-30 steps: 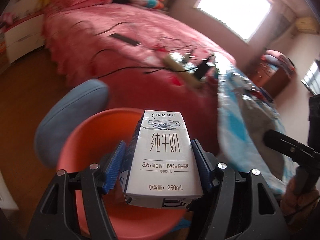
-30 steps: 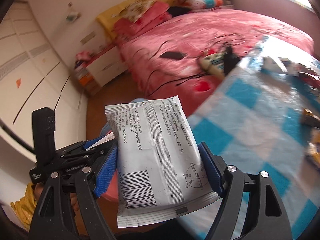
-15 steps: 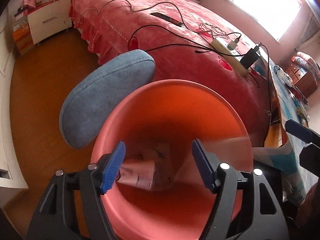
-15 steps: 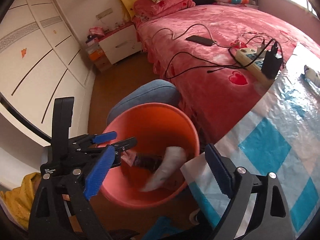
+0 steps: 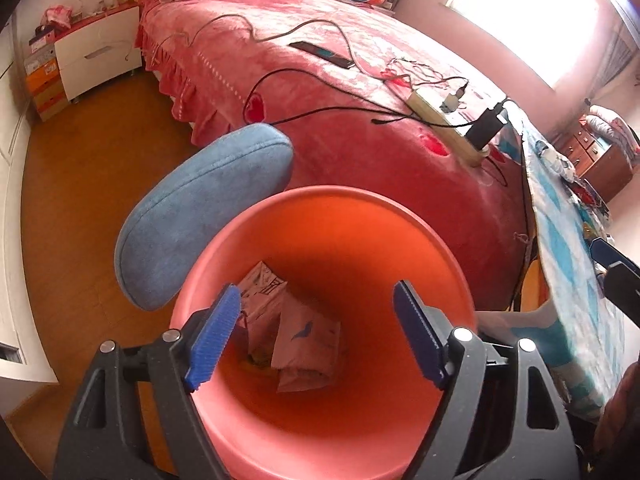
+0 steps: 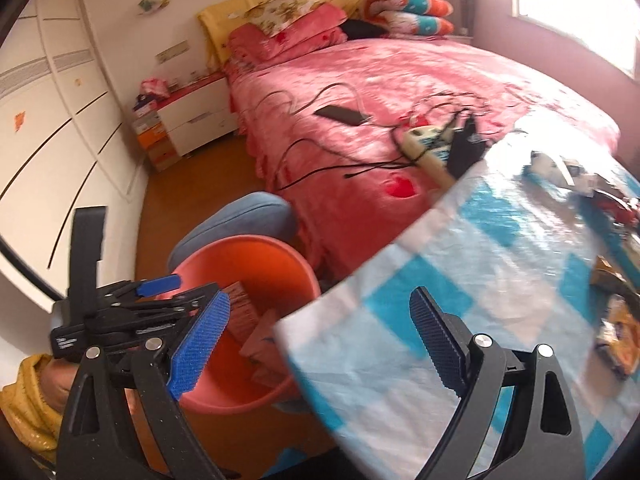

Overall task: Collect trash
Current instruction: 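Move both tools back from the bucket toward the remaining trash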

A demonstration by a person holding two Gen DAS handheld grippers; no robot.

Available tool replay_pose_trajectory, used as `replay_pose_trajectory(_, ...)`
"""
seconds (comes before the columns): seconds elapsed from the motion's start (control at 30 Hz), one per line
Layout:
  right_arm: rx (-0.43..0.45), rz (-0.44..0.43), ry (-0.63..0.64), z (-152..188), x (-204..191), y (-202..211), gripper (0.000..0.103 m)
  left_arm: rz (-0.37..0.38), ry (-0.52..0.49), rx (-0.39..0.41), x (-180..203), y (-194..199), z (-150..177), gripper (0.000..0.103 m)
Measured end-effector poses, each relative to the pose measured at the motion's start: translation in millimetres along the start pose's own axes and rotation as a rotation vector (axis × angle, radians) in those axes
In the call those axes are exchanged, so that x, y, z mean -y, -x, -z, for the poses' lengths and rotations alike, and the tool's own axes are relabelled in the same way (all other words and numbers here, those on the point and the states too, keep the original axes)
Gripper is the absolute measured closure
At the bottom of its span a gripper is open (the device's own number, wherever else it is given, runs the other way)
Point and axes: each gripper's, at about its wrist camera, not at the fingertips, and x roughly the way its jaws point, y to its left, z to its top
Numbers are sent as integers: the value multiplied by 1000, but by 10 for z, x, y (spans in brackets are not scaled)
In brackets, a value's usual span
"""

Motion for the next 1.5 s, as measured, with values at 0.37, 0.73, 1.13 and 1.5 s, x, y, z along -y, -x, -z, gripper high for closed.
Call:
replay_pose_trajectory(0.37,88,121,-81,71,447,375,12,46,-66,57,417,224,-94,22)
replay_pose_trajectory(0.73,160,218,-179,222,972,720,12,114,-155,89,959,355,-137,22)
replay_pose_trajectory(1.13,214,304,-276,482,1514,1031,12,148,-249,84,1548,359,-90,22)
replay_pose_trajectory(1.5,241,375,-324,669,1889,1208,12,173,-335,69,2042,326,7,22)
